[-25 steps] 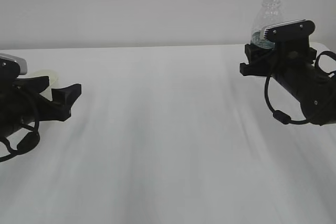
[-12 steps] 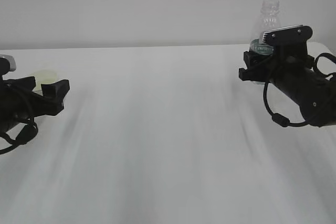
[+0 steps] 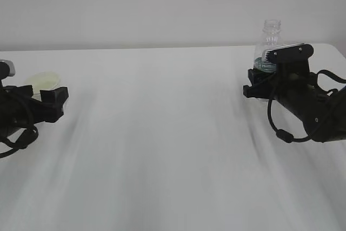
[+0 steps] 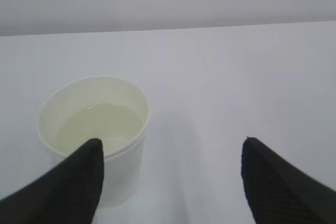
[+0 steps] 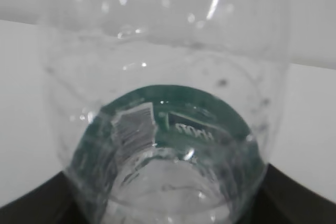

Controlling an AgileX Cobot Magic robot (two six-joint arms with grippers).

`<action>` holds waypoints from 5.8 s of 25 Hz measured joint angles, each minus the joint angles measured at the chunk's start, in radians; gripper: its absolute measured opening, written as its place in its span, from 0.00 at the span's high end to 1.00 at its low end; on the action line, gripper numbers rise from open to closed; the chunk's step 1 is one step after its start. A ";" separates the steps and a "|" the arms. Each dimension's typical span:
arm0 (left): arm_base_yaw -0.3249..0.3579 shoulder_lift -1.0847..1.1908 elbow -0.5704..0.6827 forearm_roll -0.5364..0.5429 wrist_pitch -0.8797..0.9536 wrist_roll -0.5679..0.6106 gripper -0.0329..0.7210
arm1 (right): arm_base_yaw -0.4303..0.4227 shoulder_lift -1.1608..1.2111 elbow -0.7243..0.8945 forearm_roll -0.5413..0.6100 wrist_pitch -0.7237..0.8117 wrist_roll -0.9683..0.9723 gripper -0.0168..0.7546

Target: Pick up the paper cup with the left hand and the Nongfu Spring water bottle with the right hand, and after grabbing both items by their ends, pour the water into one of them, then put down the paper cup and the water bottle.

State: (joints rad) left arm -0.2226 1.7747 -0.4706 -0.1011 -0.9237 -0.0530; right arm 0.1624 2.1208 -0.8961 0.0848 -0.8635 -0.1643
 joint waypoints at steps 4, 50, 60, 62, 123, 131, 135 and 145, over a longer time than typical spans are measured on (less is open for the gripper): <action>0.000 0.000 0.000 -0.009 0.002 0.000 0.18 | 0.000 0.000 0.000 -0.001 -0.002 0.001 0.37; 0.000 0.000 0.000 -0.011 0.050 0.000 0.18 | 0.000 0.113 0.000 0.019 -0.158 0.015 0.37; 0.000 0.000 0.000 -0.011 0.050 0.002 0.18 | 0.000 0.113 0.000 0.019 -0.164 0.016 0.37; 0.000 0.000 0.000 -0.011 0.050 0.002 0.18 | 0.000 0.113 0.000 0.019 -0.164 0.017 0.36; 0.000 -0.275 0.008 -0.013 0.272 0.033 0.18 | 0.000 -0.185 0.363 -0.020 -0.277 0.063 0.21; 0.000 -0.392 0.008 -0.013 0.349 0.040 0.18 | 0.000 -0.310 0.380 -0.020 -0.187 0.063 0.21; 0.000 -0.455 0.009 -0.013 0.412 0.042 0.18 | 0.000 -0.375 0.382 -0.020 -0.110 0.063 0.21; 0.000 -0.615 0.012 -0.043 0.640 0.043 0.20 | 0.000 -0.533 0.385 -0.020 0.135 0.063 0.21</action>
State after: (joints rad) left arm -0.2226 1.1592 -0.4590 -0.1441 -0.2833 -0.0101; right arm 0.1624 1.5879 -0.5115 0.0646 -0.7283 -0.1015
